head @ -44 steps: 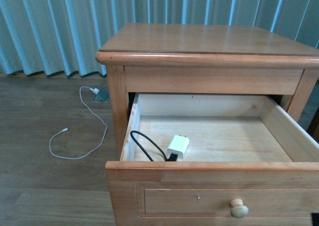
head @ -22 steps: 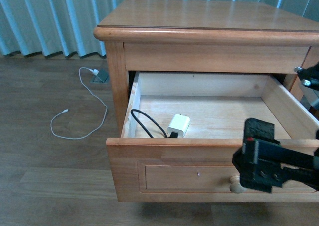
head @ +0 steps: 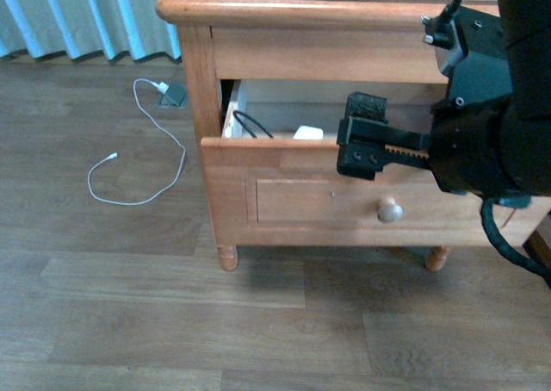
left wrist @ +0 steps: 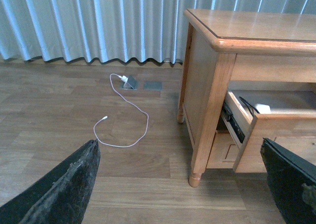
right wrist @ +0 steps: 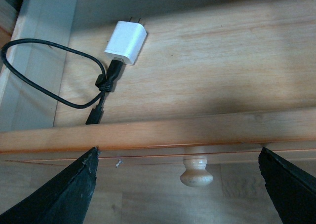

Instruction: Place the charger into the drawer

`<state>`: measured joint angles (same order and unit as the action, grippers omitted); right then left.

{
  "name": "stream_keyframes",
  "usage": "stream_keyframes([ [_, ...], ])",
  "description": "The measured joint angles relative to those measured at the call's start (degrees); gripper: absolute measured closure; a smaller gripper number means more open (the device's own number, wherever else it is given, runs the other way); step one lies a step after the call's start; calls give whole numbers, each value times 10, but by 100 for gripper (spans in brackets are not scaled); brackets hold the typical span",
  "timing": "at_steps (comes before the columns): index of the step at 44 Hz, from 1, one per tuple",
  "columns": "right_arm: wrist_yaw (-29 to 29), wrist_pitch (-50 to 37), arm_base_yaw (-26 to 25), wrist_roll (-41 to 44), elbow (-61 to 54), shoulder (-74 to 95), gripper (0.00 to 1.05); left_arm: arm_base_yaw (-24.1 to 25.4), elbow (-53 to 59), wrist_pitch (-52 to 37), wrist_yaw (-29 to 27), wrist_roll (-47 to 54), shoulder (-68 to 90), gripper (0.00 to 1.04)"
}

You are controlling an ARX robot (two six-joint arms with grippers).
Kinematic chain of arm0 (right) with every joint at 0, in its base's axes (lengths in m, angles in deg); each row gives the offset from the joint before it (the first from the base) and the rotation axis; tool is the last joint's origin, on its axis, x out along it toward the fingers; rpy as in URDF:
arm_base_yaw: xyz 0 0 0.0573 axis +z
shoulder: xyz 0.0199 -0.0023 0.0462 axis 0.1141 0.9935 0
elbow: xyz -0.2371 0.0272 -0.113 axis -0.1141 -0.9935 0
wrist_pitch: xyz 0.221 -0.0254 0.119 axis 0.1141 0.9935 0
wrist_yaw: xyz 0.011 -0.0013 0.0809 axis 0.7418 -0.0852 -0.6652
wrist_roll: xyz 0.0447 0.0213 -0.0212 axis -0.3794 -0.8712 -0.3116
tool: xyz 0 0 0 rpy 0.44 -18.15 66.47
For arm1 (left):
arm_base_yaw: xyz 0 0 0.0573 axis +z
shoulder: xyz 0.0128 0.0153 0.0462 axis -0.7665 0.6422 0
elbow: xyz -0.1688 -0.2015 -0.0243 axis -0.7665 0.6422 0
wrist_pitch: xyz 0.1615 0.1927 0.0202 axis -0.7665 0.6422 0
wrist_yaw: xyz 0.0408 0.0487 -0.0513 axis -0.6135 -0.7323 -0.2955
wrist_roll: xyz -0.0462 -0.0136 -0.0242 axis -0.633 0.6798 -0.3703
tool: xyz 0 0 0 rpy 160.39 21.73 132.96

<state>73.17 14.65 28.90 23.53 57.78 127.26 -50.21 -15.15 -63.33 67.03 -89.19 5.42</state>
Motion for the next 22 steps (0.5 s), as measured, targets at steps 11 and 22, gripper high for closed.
stream_keyframes([
  [11, -12, -131, -9, 85, 79, 128, 8, 0, 0, 0, 0, 0, 0, 6],
  [22, 14, -191, -17, 149, 159, 216, 8, 0, 0, 0, 0, 0, 0, 6],
])
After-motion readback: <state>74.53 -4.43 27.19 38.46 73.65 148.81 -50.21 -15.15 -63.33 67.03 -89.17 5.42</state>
